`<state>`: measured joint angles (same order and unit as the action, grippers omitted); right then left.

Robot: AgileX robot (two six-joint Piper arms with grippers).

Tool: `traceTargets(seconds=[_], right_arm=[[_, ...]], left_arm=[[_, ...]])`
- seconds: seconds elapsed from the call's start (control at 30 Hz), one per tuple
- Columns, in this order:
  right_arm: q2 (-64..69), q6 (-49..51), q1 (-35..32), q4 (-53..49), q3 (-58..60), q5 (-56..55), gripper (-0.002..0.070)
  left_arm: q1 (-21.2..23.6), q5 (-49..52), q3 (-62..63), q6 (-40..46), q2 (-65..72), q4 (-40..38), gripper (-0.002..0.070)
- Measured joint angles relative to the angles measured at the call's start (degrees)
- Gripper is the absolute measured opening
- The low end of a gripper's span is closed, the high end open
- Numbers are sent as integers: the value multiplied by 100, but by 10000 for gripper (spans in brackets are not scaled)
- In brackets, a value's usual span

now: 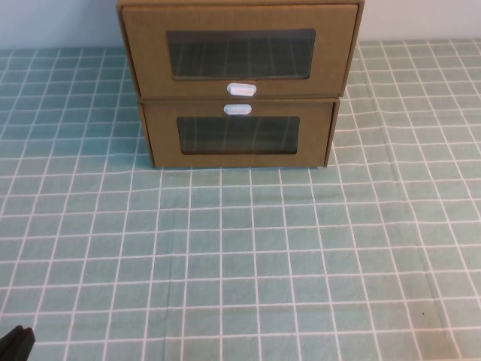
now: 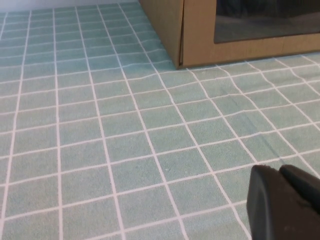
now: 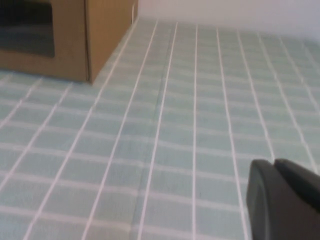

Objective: Open the shoe box
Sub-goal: 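Pull the top drawer of the cardboard box fully open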

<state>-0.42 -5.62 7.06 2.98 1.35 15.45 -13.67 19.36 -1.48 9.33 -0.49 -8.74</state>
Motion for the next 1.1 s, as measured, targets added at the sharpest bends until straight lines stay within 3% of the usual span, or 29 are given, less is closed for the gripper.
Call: traceTargets(seconds=[0.23, 0.53, 0.9, 1.1], right_arm=[[0, 0, 0, 0, 0, -1740, -13], [0, 0, 0, 51, 0, -4785, -13], [-41, 0, 0, 323, 0, -5929, -13], [-41, 562, 0, 659, 0, -6907, -13]], left_arm=[[0, -845, 0, 0, 0, -38, -5], [0, -3904, 0, 0, 0, -85, -5], [0, -4686, 0, 0, 0, -127, -5], [0, -5928, 0, -422, 0, -150, -5]])
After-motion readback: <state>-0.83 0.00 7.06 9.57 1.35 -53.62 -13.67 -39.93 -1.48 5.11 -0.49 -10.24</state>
